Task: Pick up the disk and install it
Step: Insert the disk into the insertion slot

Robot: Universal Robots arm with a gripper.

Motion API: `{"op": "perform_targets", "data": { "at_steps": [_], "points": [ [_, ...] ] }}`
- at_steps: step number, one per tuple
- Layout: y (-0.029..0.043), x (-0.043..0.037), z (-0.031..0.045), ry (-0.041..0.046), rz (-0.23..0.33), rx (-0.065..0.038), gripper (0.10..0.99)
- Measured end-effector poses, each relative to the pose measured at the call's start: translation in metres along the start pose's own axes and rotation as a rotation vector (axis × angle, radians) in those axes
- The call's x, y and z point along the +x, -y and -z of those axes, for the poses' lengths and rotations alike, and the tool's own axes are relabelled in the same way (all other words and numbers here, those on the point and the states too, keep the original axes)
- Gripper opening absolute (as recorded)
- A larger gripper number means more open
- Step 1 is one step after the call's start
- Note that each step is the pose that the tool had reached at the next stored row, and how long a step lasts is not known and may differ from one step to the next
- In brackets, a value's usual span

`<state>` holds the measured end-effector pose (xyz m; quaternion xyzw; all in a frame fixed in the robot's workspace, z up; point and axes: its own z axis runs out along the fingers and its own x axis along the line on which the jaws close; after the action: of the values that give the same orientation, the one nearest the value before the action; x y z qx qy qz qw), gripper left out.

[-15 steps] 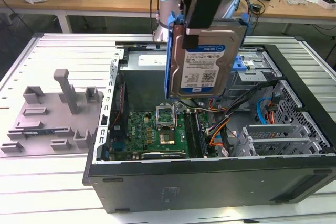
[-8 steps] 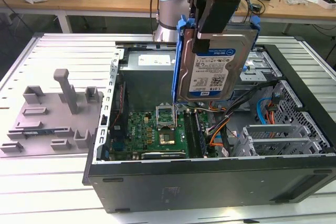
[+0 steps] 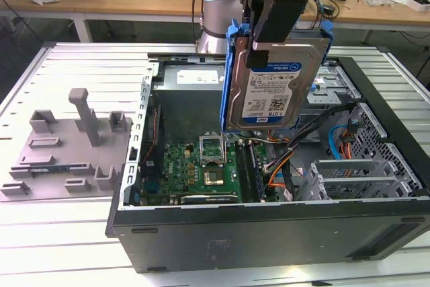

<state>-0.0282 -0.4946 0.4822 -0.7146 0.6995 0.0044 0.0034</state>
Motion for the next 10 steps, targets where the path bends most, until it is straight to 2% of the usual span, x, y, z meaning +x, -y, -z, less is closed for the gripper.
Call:
{"op": "perform_targets", "data": {
  "at_steps": [7,10],
  "points": [
    [0.0,0.0,-0.0004,-0.0002,0.0,0.0,0.369],
    [0.0013,0.0049,-0.0005,-0.0001,0.0,0.0,0.369]
  ]
}}
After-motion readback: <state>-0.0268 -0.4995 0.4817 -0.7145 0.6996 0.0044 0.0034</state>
